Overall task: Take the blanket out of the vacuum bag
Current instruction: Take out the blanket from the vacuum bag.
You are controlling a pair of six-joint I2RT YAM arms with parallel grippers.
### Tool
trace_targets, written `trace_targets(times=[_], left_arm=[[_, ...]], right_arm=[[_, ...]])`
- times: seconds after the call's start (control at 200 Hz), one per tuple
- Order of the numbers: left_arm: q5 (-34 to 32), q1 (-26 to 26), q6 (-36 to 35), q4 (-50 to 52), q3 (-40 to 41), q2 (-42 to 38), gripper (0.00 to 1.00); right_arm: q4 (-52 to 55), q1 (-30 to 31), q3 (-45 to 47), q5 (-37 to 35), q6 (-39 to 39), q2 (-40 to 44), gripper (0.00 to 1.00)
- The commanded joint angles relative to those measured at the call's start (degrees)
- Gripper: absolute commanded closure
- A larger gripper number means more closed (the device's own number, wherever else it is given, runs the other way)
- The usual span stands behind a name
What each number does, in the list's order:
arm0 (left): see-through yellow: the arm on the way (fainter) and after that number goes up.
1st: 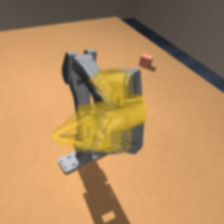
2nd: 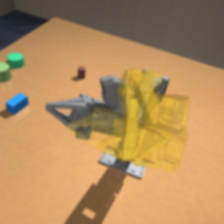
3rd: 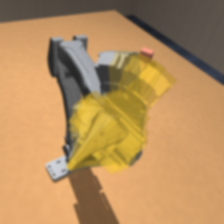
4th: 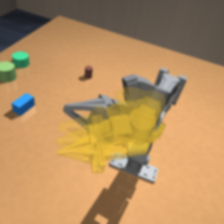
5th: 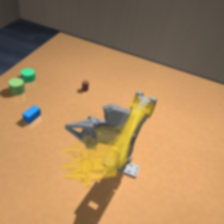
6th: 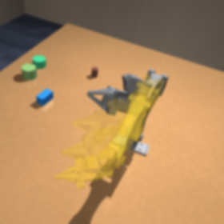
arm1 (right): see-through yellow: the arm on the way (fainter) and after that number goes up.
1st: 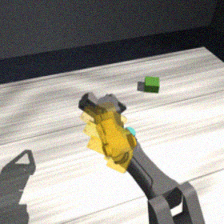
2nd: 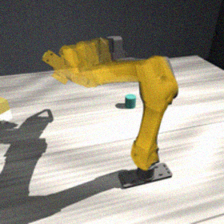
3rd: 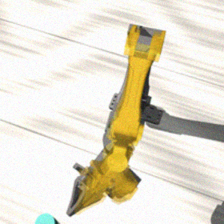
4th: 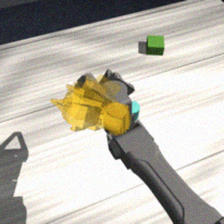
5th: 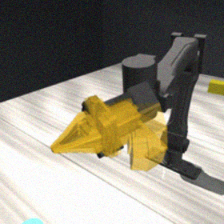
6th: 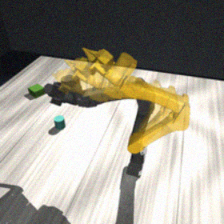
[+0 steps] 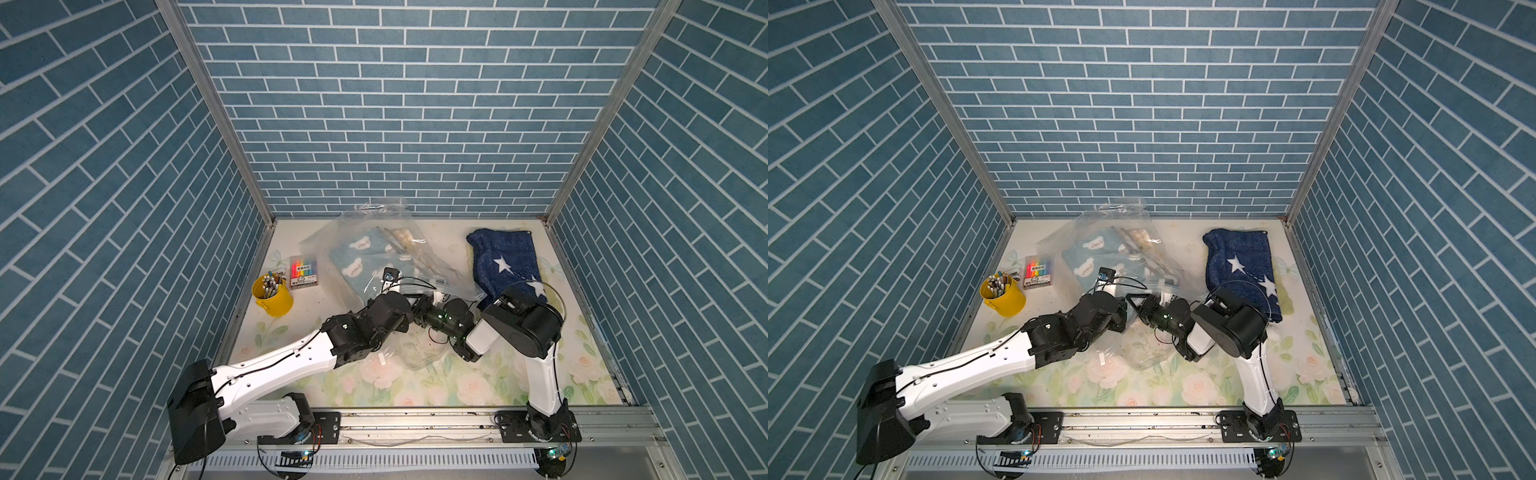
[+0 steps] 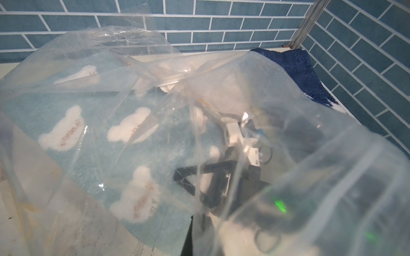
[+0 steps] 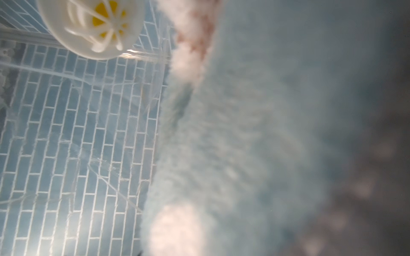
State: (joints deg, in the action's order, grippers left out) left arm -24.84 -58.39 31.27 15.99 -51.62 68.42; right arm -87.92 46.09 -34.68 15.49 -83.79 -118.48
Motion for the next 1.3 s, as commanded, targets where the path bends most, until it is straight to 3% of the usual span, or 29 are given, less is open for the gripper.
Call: trace_targets(times=[0.0,0.255,0.5,1.06,1.295], left_arm=[[-1.06,-0.09,-0.02,-0.59,1.03,-1.09,1.00],[-0.56,-0.13,-0.05,-1.50,1.17,-0.05,1.00],[-1.10,-0.11,-0.53,-1.61,0.37,-0.10,1.00],[-5.94,0.01,-0.02,-3.78,-1.44,1.56,1.00],[-7.99,0.32,1.12,-3.91,-3.01,2.72,1.00]], right_arm=[[-8.99,-0.30,-0.03,0.39,-0.66,-0.44,0.50],[-1.26,-0.39,-3.64,1.46,2.14,0.74,0.60],[-0.59,-0.29,-2.24,1.35,2.50,3.68,1.00],[3.59,0.45,4.14,4.47,3.09,19.70,1.00],[10.32,1.02,8.06,4.46,5.92,29.67,1.00]])
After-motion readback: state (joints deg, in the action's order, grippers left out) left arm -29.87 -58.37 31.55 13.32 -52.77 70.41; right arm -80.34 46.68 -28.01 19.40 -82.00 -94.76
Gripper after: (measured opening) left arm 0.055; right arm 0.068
